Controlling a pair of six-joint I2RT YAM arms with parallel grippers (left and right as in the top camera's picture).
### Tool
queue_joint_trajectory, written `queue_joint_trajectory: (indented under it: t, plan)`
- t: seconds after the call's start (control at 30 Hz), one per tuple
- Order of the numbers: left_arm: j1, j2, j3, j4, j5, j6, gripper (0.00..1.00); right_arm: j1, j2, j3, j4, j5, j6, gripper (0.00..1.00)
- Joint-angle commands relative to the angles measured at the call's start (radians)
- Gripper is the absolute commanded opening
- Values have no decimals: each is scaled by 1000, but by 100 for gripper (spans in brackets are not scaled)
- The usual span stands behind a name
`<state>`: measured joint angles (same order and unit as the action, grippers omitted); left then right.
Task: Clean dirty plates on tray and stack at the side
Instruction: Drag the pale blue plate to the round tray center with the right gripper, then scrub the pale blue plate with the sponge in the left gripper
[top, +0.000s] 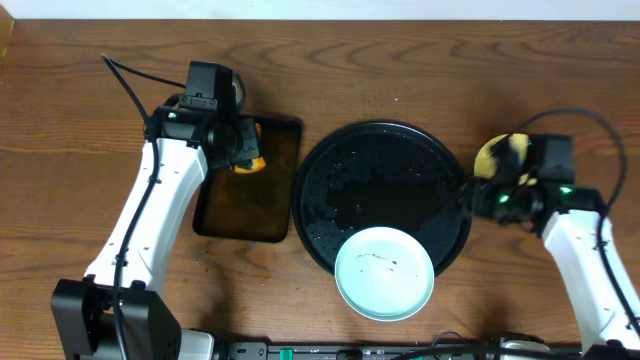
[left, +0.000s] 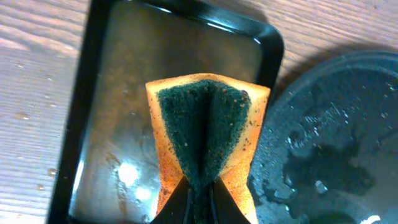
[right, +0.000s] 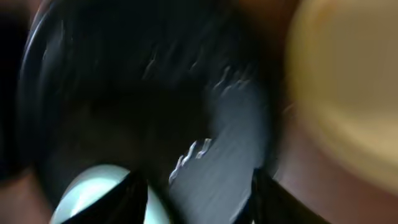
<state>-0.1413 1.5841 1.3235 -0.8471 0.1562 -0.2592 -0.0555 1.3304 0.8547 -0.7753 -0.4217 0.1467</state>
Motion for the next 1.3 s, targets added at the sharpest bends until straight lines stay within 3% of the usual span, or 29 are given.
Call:
queue_joint_trajectory:
  t: [0.0,0.13,0.27,0.57,0.67,0.73,0.87,1.1,1.27]
  plan:
    - [-21,-3,6,-21,46,23,7,106,-6,1,-155,-55,-5,55]
    - [-40,-3,6,-24,45,26,8,203,-6,-30,-225,-49,1,56]
    - [-52,-3,6,-27,45,26,8,265,-6,-80,-215,27,100,53]
    - [-65,-3,6,-37,45,26,8,310,-6,-242,-39,35,153,38]
    - [-68,-3,6,-39,46,26,7,310,-6,-249,-28,78,172,27]
    - [-68,-3,6,-40,46,26,7,310,-6,-249,-23,100,174,14]
    - [-68,-3,6,-40,46,26,7,310,-6,-249,59,108,191,1]
    - [-99,-3,6,-31,95,32,6,310,-5,-249,354,217,269,1]
    - [-190,-2,6,10,95,34,8,312,19,-249,448,265,268,1]
